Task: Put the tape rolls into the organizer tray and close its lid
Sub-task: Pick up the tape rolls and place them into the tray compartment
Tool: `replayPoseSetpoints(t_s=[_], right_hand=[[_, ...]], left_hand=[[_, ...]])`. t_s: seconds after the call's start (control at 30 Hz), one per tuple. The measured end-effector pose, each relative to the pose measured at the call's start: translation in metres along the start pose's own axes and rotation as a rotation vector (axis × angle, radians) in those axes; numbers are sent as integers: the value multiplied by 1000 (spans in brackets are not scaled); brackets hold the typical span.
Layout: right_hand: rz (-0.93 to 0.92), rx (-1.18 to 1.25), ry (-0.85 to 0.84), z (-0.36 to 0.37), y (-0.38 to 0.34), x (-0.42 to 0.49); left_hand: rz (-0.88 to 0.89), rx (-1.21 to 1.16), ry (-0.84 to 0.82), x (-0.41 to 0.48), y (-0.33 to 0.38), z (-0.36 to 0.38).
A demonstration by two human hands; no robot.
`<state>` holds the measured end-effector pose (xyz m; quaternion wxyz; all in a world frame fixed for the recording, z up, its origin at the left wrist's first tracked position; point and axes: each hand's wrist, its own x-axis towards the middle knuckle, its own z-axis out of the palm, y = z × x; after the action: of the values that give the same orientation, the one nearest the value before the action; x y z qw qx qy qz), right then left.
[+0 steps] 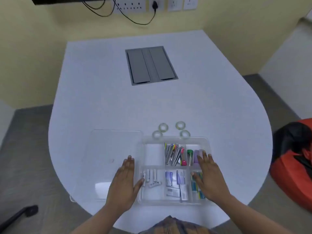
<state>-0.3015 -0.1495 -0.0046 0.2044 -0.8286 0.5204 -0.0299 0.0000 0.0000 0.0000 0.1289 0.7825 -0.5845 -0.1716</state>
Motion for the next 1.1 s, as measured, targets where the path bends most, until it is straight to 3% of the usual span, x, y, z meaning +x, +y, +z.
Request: replayPoseSetpoints(t_s=[0.37,0.63,0.8,0.93,1.1], right_hand=[[19,-174,-126,14,17,-20],[111,-4,-169,5,6,-12],[232,81,-103,-12,-21,-4],[235,132,27,-30,-40,7],[193,129,37,-56,-45,44]], left_hand=[[43,-60,-66,-9,4,22],[-45,-94,-46,3,-28,14],[1,-12,-108,9,-51,18],[38,-10,-109,15,-64,21],[53,-19,-63,40,-62,18]])
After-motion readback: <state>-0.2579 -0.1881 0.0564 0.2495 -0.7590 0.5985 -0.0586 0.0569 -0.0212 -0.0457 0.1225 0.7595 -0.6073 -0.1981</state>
